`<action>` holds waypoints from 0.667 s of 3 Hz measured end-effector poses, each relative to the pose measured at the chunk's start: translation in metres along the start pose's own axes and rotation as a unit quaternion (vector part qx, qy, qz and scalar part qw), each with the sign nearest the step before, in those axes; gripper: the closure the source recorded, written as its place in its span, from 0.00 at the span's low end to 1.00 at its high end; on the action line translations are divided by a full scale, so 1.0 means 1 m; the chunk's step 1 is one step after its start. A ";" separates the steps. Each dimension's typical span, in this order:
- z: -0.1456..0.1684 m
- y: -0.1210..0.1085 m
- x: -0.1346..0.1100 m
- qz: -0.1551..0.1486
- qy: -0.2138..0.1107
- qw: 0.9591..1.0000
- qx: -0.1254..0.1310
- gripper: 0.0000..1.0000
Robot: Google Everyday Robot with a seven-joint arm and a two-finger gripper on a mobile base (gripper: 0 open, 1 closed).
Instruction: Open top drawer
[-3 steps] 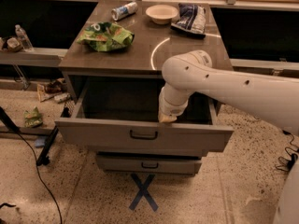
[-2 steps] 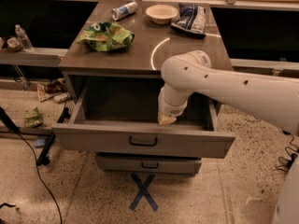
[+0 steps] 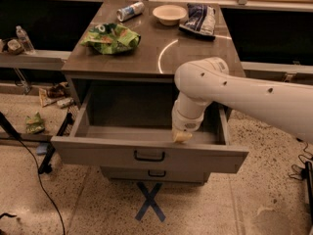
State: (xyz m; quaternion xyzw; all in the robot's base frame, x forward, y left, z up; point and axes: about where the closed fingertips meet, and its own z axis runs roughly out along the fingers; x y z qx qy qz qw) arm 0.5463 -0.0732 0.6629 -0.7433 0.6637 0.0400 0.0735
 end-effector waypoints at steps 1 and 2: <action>-0.005 0.020 0.006 0.014 0.000 1.000 -0.020 1.00; -0.014 0.014 0.008 0.017 -0.017 1.000 -0.007 1.00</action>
Offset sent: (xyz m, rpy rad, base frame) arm -0.0038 -0.0139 0.0272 0.0808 -0.0145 -0.0384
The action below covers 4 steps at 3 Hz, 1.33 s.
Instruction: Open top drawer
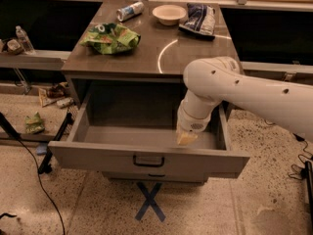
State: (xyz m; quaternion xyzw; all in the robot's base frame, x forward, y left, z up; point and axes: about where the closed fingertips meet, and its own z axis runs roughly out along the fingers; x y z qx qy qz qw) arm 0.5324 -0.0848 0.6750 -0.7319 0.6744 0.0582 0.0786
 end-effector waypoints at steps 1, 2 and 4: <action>-0.030 -0.021 0.014 0.003 -0.013 0.999 0.035 1.00; -0.071 -0.045 0.028 0.004 -0.045 0.997 0.067 1.00; -0.166 -0.082 0.052 -0.007 -0.154 0.984 0.095 1.00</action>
Offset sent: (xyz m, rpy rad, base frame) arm 0.0804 -0.0634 0.1252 0.2013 -0.2075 -0.0403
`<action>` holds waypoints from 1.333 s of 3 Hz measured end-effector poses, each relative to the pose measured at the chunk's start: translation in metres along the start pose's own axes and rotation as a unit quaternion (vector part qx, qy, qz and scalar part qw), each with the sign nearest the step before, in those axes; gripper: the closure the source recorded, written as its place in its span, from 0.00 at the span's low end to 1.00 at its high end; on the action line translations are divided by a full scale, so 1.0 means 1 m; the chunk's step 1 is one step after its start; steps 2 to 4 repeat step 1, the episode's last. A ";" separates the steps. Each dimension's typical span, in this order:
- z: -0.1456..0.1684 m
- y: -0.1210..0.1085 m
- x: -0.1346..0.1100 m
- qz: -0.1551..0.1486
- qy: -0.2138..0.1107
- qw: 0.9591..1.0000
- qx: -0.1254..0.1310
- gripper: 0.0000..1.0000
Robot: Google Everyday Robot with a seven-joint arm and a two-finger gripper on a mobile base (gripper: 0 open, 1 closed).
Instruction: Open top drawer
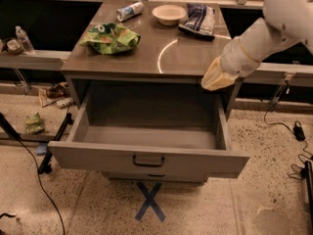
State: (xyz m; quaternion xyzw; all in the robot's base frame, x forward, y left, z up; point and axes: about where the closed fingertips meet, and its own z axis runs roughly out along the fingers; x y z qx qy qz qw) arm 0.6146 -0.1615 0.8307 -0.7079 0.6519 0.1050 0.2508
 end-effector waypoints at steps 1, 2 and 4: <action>-0.022 -0.017 -0.011 -0.007 -0.011 1.000 0.025 0.82; -0.022 -0.017 -0.011 -0.007 -0.011 1.000 0.025 0.82; -0.022 -0.017 -0.011 -0.007 -0.011 1.000 0.025 0.82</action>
Offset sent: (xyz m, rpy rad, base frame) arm 0.0000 0.0000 0.0000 0.0000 0.0000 0.0000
